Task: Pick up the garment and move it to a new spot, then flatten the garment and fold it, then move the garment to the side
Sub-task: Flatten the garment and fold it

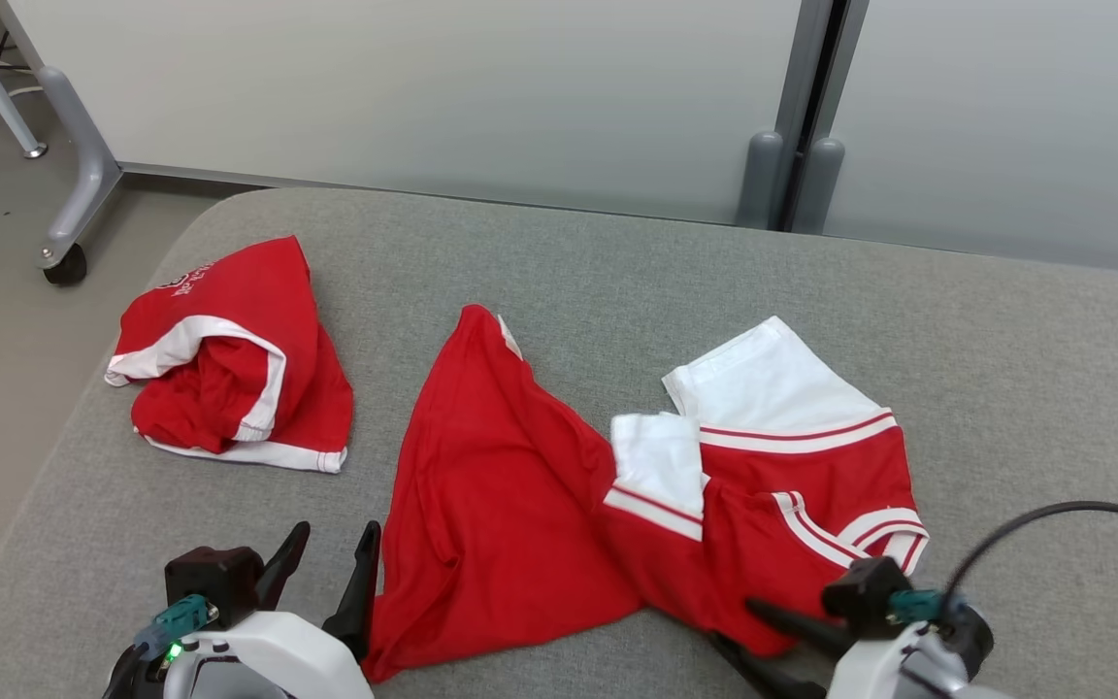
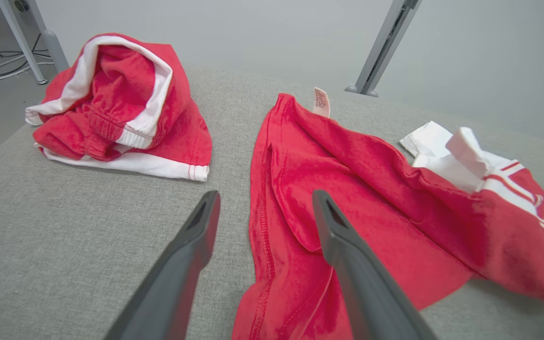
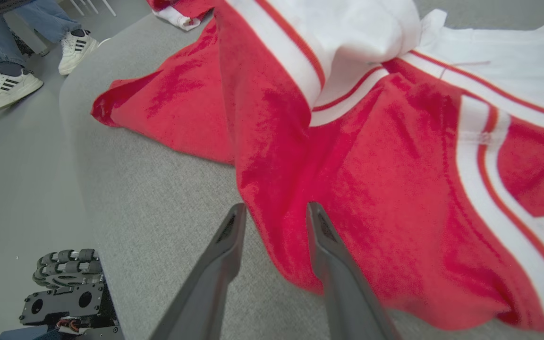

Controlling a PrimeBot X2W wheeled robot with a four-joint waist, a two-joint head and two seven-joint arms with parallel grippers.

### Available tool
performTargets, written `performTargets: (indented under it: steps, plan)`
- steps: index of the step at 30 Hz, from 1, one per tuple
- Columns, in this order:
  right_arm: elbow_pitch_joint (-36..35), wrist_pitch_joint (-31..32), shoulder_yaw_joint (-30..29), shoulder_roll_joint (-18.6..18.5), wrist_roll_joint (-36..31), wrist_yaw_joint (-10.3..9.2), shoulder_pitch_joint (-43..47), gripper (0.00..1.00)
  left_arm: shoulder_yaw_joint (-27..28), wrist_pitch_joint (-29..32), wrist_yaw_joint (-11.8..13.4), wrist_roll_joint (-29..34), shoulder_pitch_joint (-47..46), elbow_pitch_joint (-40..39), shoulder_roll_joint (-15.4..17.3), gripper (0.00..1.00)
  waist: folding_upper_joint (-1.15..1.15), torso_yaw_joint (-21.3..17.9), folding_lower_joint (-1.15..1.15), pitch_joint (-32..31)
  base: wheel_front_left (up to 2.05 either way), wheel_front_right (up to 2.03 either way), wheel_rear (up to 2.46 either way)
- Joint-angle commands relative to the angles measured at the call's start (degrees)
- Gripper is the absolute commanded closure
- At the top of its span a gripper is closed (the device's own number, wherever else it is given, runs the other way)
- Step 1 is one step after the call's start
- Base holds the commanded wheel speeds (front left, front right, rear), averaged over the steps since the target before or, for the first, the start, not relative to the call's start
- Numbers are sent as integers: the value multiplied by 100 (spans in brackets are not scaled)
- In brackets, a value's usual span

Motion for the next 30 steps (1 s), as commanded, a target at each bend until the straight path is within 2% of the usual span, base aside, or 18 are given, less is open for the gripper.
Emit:
performTargets:
  steps: [1,5,10,16,24,30]
  plan:
    - [-32,-182,-171,-65,86,12,52,0,4,17,11,-21,72,3,42,0,0,32,0,-33,0,0,0]
    - [-90,-713,-723,-123,189,12,149,0,-16,33,28,-22,81,-12,54,0,0,118,0,-117,0,0,0]
    - [-5,-874,-1120,-81,103,13,140,0,-34,69,32,-40,114,-26,71,0,0,227,0,-176,0,0,0]
    - [531,-400,-1294,103,212,13,-239,0,-79,81,8,-15,2,-68,79,0,0,496,0,-122,0,0,0]
    - [1164,266,-1063,218,575,12,-913,0,-177,-13,-20,-51,-87,17,-70,0,0,872,0,109,0,0,0]
    - [1548,764,-1122,396,1454,12,-1241,0,-229,-113,-63,-75,-194,147,-181,0,0,1121,0,278,0,0,0]
